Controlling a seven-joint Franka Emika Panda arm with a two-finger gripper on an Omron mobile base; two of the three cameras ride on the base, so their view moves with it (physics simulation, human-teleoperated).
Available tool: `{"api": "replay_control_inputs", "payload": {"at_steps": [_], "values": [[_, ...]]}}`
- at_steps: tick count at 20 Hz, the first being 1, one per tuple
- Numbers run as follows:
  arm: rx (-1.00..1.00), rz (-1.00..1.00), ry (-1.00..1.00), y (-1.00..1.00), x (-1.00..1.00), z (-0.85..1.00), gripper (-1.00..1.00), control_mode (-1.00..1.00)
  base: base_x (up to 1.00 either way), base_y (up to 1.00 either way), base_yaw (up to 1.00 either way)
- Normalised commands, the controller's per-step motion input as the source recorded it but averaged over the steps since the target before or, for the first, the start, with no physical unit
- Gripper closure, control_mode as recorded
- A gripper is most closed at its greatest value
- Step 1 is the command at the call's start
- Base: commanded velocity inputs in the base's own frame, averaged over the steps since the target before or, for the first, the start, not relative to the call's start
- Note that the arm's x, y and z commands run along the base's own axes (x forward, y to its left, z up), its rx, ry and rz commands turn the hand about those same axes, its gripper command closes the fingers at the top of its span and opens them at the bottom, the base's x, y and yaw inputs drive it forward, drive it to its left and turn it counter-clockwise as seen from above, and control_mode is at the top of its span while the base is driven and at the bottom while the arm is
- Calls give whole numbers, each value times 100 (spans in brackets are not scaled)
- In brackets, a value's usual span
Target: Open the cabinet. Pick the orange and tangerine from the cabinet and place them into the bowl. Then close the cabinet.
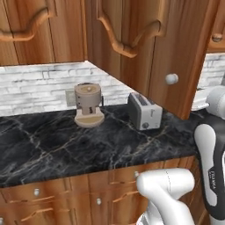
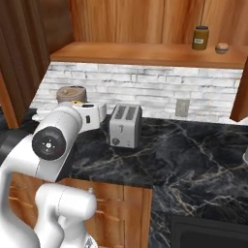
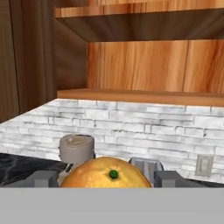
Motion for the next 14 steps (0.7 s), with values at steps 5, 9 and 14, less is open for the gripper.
{"api": "replay_control_inputs", "payload": {"at_steps": [5, 9, 14], "values": [[0, 0, 0, 0, 0, 0, 100, 100, -32, 6, -31], [0, 0, 0, 0, 0, 0, 100, 100, -45, -9, -39], [0, 0, 0, 0, 0, 0, 100, 100, -51, 3, -47]]}}
